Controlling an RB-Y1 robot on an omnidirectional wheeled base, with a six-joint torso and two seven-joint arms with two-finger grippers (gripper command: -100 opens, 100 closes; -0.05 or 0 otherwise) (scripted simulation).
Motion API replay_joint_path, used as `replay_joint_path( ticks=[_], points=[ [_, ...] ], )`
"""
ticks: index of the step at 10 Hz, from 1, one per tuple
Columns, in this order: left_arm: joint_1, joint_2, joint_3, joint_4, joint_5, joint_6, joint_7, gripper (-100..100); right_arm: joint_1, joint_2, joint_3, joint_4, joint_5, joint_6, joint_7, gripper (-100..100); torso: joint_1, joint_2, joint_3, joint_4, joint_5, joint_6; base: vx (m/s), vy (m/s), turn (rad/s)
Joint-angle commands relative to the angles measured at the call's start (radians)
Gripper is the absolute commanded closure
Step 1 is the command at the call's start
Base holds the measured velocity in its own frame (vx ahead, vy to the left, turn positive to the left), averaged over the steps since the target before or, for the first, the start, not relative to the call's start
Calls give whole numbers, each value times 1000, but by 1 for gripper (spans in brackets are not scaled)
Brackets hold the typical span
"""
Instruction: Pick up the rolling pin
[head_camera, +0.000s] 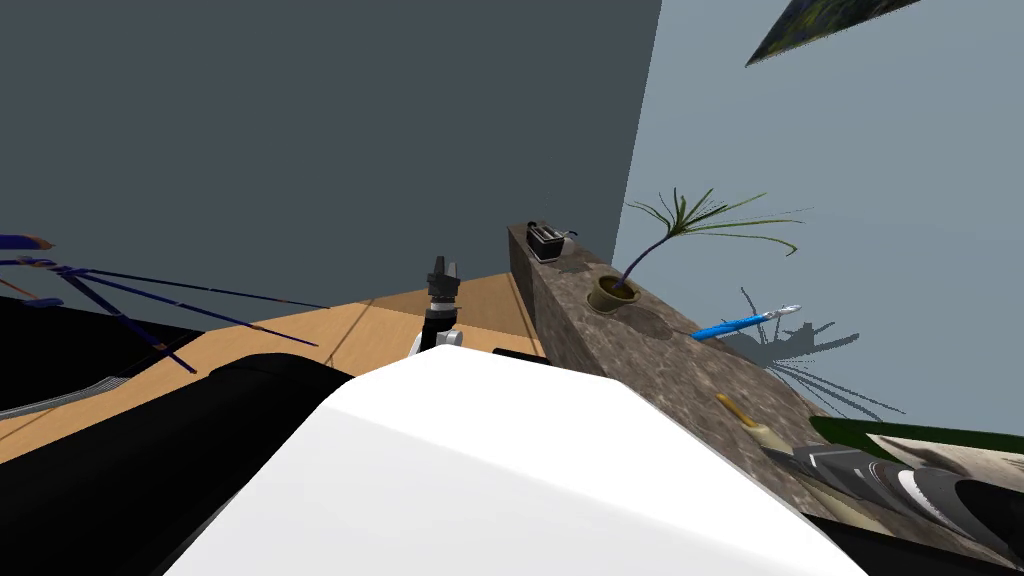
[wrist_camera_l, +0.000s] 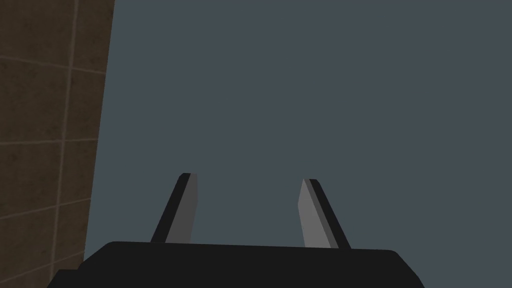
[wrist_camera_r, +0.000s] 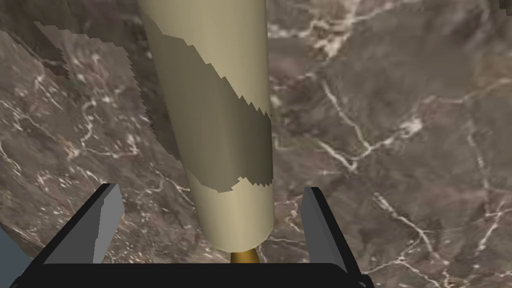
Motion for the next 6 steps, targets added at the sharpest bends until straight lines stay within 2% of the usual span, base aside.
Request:
replay_joint_path(
  ticks=[1, 2, 5, 6],
  points=[
    [0, 0, 0, 0, 0, 0, 0, 0, 0, 0, 0, 0, 0, 0, 0, 0, 0, 0, 0, 0, 0, 0, 20, -3, 1],
    [0, 0, 0, 0, 0, 0, 0, 0, -2, 33, 4, 16, 2, 14, 2, -100, 1, 6, 4, 2, 0, 0, -15, -29, 145],
    [0, 0, 0, 0, 0, 0, 0, 0, -3, 82, 10, 39, 5, 34, 4, -100, -1, 13, 8, 3, 0, 1, -47, -38, 124],
    [0, 0, 0, 0, 0, 0, 0, 0, -5, 73, 7, 41, 4, 24, 8, -100, -2, 14, 8, 4, 0, 1, -24, -20, 23]
  ],
)
